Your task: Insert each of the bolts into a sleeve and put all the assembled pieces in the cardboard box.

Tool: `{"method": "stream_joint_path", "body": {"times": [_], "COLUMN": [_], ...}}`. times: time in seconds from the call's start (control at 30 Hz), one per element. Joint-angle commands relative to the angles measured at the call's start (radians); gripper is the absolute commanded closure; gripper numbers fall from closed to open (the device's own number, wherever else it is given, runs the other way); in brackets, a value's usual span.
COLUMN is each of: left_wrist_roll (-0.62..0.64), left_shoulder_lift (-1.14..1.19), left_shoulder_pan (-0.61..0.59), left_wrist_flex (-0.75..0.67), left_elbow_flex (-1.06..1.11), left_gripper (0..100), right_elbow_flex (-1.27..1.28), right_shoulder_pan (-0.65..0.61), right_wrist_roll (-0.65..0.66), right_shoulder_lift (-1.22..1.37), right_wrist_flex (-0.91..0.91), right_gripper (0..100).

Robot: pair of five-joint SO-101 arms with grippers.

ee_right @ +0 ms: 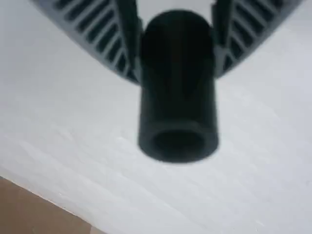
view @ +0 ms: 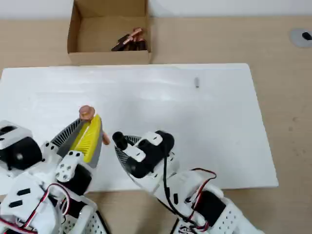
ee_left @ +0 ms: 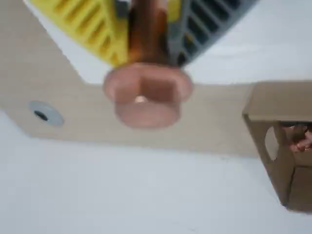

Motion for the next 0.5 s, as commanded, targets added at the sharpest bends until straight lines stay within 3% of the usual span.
{"method": "stream_joint_path", "body": {"times": [0.0, 0.2, 0.47], "left_wrist_roll": [0.005, -0.075, -0.084], "left_shoulder_lift": [-0.005, -0.008, -0.005], "left_shoulder_pan": [-0.011, -0.009, -0.009], "left_wrist_flex": [-0.025, -0.178, -0.233], "left_elbow_flex": [0.023, 0.12, 0.143], "left_gripper": [99, 99, 99], "right_elbow_flex": [-0.01, -0.01, -0.005], "right_shoulder_pan": [0.021, 0.021, 0.021], "right_wrist_roll": [-0.011, -0.005, -0.005], "right_shoulder_lift": [-0.139, -0.133, -0.133], "right_wrist_flex": [-0.049, -0.121, -0.121], "right_gripper": [98.9, 98.9, 98.9]}}
